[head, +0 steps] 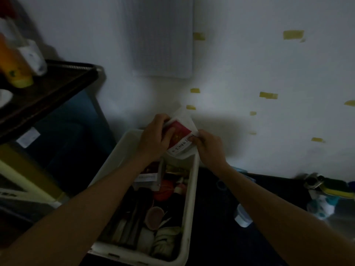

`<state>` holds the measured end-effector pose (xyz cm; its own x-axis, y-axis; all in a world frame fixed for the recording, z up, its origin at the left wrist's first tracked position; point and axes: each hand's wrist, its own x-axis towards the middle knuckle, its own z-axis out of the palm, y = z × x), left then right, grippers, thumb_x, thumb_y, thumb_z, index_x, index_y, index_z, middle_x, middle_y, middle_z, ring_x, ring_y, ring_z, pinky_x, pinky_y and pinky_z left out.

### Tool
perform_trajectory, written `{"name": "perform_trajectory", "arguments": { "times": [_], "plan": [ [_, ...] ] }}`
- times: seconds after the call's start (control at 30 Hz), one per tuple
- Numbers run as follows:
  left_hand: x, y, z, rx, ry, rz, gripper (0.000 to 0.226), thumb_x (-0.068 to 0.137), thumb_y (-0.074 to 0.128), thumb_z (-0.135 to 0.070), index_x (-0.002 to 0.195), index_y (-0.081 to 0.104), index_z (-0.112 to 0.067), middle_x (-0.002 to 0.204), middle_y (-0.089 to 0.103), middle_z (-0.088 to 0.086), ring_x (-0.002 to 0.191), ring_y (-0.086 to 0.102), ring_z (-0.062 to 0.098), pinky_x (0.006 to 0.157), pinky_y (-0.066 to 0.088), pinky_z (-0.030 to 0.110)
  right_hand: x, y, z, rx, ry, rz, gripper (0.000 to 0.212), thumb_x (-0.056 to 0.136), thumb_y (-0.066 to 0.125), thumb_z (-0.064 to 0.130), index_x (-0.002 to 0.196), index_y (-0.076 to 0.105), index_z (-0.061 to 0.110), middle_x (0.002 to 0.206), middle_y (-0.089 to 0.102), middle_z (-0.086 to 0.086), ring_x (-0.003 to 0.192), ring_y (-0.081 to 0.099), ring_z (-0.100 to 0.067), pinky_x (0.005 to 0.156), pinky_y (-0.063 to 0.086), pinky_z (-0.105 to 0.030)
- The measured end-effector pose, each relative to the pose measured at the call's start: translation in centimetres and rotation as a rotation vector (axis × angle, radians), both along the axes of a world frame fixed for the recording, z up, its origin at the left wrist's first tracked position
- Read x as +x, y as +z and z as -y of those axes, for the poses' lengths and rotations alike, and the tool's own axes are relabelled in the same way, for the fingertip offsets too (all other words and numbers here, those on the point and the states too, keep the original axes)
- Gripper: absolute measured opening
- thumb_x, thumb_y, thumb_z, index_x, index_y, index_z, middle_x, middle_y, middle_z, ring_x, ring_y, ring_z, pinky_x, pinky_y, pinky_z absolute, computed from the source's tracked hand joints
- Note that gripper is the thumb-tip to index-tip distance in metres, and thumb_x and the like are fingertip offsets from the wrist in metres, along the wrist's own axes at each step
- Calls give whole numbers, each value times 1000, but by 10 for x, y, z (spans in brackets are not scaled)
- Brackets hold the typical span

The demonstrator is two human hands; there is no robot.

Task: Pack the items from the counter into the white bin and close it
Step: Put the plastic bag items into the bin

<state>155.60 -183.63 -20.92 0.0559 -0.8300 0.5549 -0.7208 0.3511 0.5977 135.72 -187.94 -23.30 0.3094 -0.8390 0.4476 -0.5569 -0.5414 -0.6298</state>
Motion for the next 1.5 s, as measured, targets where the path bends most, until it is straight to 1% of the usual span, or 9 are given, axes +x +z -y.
{"name": "perform_trajectory", "arguments": {
  "times": [0.17,0.33,0.77,0.93,1.03,1.17,1.3,1.4,1.5],
  "plan": [
    [39,-19,-1,69,113,82,21,97,46,-41,112,47,-25,104,58,-5,88,59,12,75,56,38,49,-19,-20,269,81,161,12,98,54,27,94,65,25,83,65,17,73,64,8,63,49,-7],
    [68,-47,2,203,100,69,19,96,44,-38,112,47,-27,104,55,-7,91,56,9,80,55,37,88,-51,-32,533,60,299,11,96,57,27,91,67,23,86,71,9,77,69,-3,70,59,-25],
    [113,-94,11,497,47,177,35,96,51,-22,130,46,-26,131,52,3,122,46,20,103,42,44,131,-102,-28,890,-43,388,16,99,52,16,106,65,10,106,71,-11,95,69,-23,86,56,-39],
    [112,-108,14,502,50,247,38,93,52,-22,131,45,-24,133,49,2,124,44,21,103,40,43,145,-125,-34,1041,-72,514,21,99,54,17,113,62,4,110,68,-15,95,67,-28,81,56,-37],
    [113,-119,13,507,53,340,49,91,53,-22,138,39,-21,142,41,2,130,40,24,109,32,43,156,-136,-39,1106,-92,559,19,98,55,16,112,62,6,100,67,-8,78,67,-17,59,57,-23],
    [110,-132,6,588,99,421,68,90,56,-33,148,24,-21,154,26,4,137,31,29,109,29,48,167,-148,-39,1174,-121,441,23,99,55,12,118,62,2,115,64,-21,84,64,-25,56,53,-23],
    [110,-147,-4,725,50,414,88,90,57,-38,155,-1,-24,162,3,4,147,13,30,115,20,56,171,-152,-39,1159,-127,308,28,97,57,10,121,60,-4,123,62,-24,103,64,-35,85,53,-39],
    [113,-155,-8,746,-17,440,87,93,54,-36,155,-6,-26,163,-12,3,150,-6,27,119,7,55,169,-147,-41,1125,-106,257,34,97,57,8,129,53,-3,131,58,-22,119,56,-38,92,48,-35],
    [114,-166,-12,757,-28,494,83,93,54,-33,155,-2,-30,160,-23,4,148,-17,27,119,-1,53,168,-148,-44,913,-127,-123,54,96,57,19,144,37,7,142,45,-18,130,45,-37,104,39,-41]
  ]
}}
